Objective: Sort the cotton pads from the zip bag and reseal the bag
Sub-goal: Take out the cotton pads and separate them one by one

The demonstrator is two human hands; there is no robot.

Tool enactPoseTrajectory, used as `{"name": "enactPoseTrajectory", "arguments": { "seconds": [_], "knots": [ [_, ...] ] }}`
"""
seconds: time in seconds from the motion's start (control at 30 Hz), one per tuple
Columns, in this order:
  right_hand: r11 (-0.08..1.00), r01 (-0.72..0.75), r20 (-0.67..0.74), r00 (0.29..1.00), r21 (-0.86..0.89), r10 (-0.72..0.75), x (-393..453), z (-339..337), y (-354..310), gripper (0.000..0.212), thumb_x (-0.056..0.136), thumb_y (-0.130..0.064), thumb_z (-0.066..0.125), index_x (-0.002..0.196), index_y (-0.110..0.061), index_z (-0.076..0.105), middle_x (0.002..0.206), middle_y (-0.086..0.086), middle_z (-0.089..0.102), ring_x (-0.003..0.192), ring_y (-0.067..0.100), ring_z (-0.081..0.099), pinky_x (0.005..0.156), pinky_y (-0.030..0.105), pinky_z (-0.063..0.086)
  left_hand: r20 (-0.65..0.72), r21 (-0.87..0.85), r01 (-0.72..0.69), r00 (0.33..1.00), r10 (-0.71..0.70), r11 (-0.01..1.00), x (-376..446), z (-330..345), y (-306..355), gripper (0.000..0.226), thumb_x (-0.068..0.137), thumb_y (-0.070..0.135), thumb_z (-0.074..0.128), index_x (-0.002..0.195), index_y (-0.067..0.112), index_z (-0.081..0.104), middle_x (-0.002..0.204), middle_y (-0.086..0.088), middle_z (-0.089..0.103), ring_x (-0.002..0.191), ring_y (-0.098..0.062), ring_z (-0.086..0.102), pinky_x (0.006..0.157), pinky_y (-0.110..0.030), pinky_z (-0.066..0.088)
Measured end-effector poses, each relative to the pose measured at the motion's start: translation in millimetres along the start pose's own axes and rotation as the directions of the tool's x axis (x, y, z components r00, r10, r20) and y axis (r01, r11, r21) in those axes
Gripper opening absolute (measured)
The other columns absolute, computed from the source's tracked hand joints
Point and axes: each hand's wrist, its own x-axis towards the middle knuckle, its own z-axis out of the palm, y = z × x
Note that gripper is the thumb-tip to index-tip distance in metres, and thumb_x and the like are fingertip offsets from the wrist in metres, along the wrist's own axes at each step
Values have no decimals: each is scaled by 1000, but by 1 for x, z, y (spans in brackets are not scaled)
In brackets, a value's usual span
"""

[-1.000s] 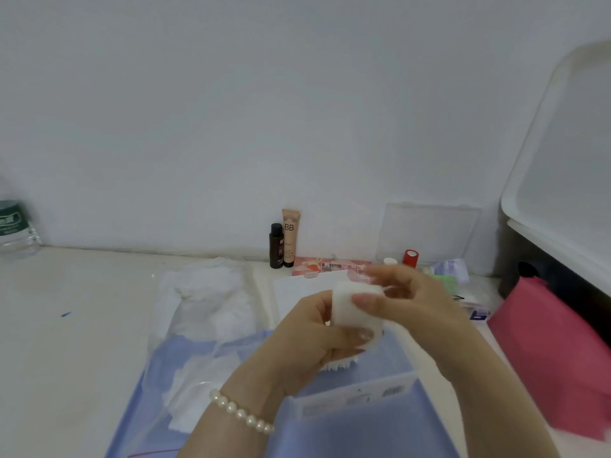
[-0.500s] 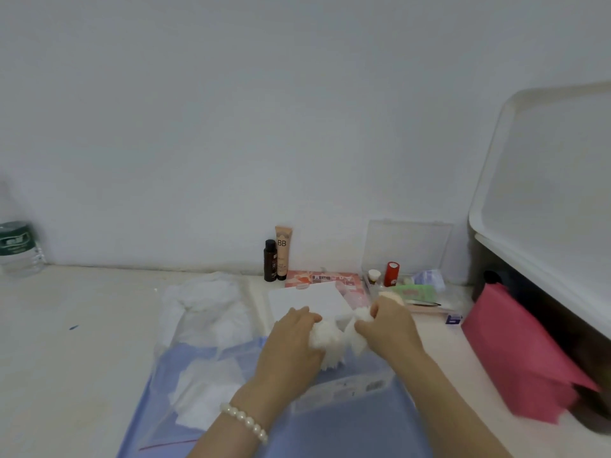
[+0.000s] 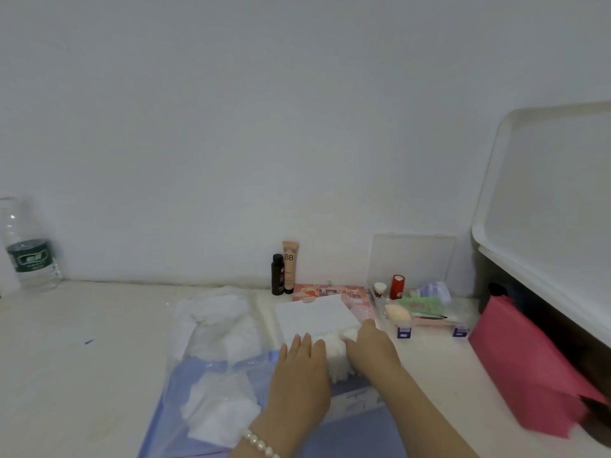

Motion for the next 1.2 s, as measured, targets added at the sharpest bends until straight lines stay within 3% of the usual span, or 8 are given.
{"name": "enactPoseTrajectory", "arguments": {
  "seconds": [0.13, 0.27, 0.33, 0.47, 0.67, 0.83, 1.0, 1.2],
  "knots": [
    [995, 16, 135, 990, 99, -30, 3, -5, 0, 42, 96, -27, 44, 132, -9, 35, 126, 13, 52, 104, 24, 53, 74, 26, 40, 9, -20, 13, 1000, -13, 1000, 3, 1, 1, 53, 97, 18, 39, 146, 15, 19, 158, -9, 14, 146, -24, 10, 117, -37, 5],
    [972, -7, 170, 985, 236, -34, 3, -7, 1, 35, 94, -23, 45, 126, -8, 41, 102, 6, 50, 90, 20, 48, 72, 28, 44, -2, -30, 13, 1000, -13, 999, 5, 3, -1, 53, 95, 17, 41, 144, 13, 23, 156, -9, 18, 145, -24, 13, 117, -37, 8],
    [977, 16, 175, 983, 214, -54, 3, -6, 1, 35, 95, -26, 43, 125, -8, 42, 102, 6, 51, 89, 19, 49, 73, 28, 45, 40, -25, 12, 999, -11, 1000, 5, 1, 0, 56, 96, 20, 42, 146, 14, 19, 157, -9, 14, 145, -24, 10, 117, -37, 7],
    [992, 62, 158, 984, 106, -78, -2, -8, 0, 41, 96, -31, 42, 131, -10, 39, 125, 10, 53, 105, 22, 53, 81, 28, 43, 98, 89, -73, 993, 65, 993, 6, -6, 3, 57, 101, 33, 33, 150, 19, 9, 159, -5, -3, 146, -28, -8, 115, -48, -5],
    [995, 99, 146, 985, -33, -93, -6, -16, -1, 31, 97, -17, 42, 125, -5, 48, 125, 14, 55, 112, 25, 54, 91, 29, 45, 184, 79, -262, 952, 245, 962, 23, -9, 4, 59, 101, 34, 31, 151, 15, 5, 160, 0, -2, 146, -22, -9, 116, -45, -8],
    [999, 44, 84, 995, 19, -46, 1, -10, 7, 29, 94, -20, 48, 118, -6, 55, 116, 12, 60, 102, 24, 58, 71, 25, 42, 277, 63, -247, 935, 221, 967, 24, -9, 2, 60, 101, 36, 28, 151, 17, 0, 159, 2, -7, 146, -21, -11, 117, -47, -7],
    [1000, 2, -52, 999, -28, -3, -1, -4, 8, 28, 95, -21, 47, 119, -8, 53, 117, 10, 61, 104, 24, 59, 71, 23, 41, 300, 61, -238, 931, 209, 969, 27, -9, 3, 64, 100, 40, 29, 151, 18, -3, 159, 3, -6, 146, -23, -11, 115, -52, -8],
    [996, 84, 68, 994, 22, -85, 2, -3, 5, 34, 97, -29, 43, 119, -5, 54, 118, 12, 60, 105, 23, 58, 77, 24, 42, 320, 106, -199, 934, 156, 974, 26, -7, 6, 71, 99, 42, 30, 149, 11, -8, 159, -4, -12, 145, -22, -14, 116, -50, -9]
  ]
}}
